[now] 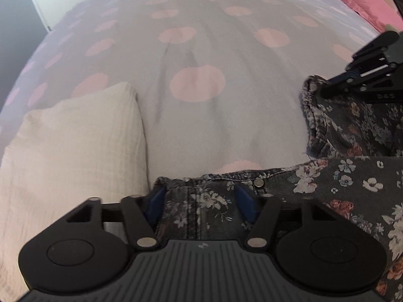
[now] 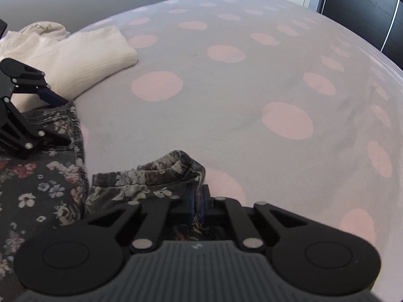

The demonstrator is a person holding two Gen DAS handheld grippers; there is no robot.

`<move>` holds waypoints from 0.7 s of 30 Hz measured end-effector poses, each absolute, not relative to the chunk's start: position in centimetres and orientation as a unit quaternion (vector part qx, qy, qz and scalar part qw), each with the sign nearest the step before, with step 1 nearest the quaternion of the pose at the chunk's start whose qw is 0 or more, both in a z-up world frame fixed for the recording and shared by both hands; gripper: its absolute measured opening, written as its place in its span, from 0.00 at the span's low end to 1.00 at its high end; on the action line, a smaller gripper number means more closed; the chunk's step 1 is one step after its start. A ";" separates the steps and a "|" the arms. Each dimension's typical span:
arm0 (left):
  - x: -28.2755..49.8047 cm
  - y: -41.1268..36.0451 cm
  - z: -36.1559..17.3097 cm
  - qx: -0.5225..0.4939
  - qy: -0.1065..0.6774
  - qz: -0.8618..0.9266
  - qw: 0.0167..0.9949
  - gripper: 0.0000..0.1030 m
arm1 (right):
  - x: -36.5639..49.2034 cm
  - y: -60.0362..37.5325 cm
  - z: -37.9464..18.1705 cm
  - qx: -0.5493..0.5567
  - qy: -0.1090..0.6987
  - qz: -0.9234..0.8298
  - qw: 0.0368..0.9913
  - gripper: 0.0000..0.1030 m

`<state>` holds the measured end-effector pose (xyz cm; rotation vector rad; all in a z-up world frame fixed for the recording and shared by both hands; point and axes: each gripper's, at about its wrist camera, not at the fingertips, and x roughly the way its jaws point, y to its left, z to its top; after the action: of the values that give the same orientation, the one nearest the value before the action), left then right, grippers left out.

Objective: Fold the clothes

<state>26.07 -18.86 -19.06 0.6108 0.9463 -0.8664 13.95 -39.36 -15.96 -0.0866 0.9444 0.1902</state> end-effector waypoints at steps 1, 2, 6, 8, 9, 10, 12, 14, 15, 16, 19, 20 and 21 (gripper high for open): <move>26.2 -18.7 -18.7 0.269 0.437 -0.396 0.762 0.33 | 13.5 -39.5 -15.5 -0.042 0.448 0.083 0.889 0.03; 26.1 -18.5 -18.4 0.258 0.438 -0.394 0.766 0.27 | 13.1 -39.8 -14.9 -0.044 0.441 0.071 0.894 0.03; 25.0 -17.2 -16.3 0.254 0.415 -0.379 0.787 0.18 | 10.4 -41.4 -11.5 -0.057 0.411 0.019 0.909 0.03; 24.9 -16.5 -14.7 0.243 0.405 -0.368 0.801 0.16 | 8.2 -43.2 -9.4 -0.070 0.398 -0.019 0.915 0.03; 25.0 -16.1 -13.9 0.235 0.402 -0.363 0.807 0.16 | 7.1 -44.3 -8.3 -0.074 0.392 -0.042 0.916 0.03; 25.1 -15.7 -13.1 0.225 0.400 -0.359 0.813 0.16 | 5.8 -45.6 -7.1 -0.074 0.386 -0.065 0.917 0.03; 25.3 -15.0 -11.5 0.205 0.397 -0.351 0.823 0.16 | 2.7 -48.7 -4.8 -0.074 0.373 -0.119 0.917 0.03; 25.2 -14.4 -10.4 0.199 0.391 -0.345 0.830 0.16 | -0.7 -52.2 -2.6 -0.069 0.360 -0.174 0.914 0.03; 25.2 -14.3 -9.9 0.197 0.389 -0.342 0.832 0.16 | -2.6 -54.0 -1.6 -0.063 0.355 -0.204 0.910 0.03; 25.2 -14.2 -9.5 0.194 0.388 -0.338 0.836 0.16 | -4.4 -55.7 -0.6 -0.055 0.350 -0.234 0.905 0.03; 25.5 -13.6 -8.5 0.185 0.378 -0.319 0.849 0.15 | -9.9 -60.8 1.9 -0.028 0.333 -0.301 0.893 0.02; 25.8 -13.4 -8.2 0.178 0.378 -0.310 0.854 0.15 | -11.8 -62.2 2.5 -0.027 0.328 -0.327 0.886 0.02; 26.2 -13.1 -7.8 0.171 0.377 -0.301 0.859 0.15 | -13.3 -63.5 3.0 -0.028 0.321 -0.352 0.879 0.02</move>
<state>26.16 -13.10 -7.83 0.3582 0.7925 -0.6327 -13.32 -63.54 3.03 -0.0591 0.6696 -0.7340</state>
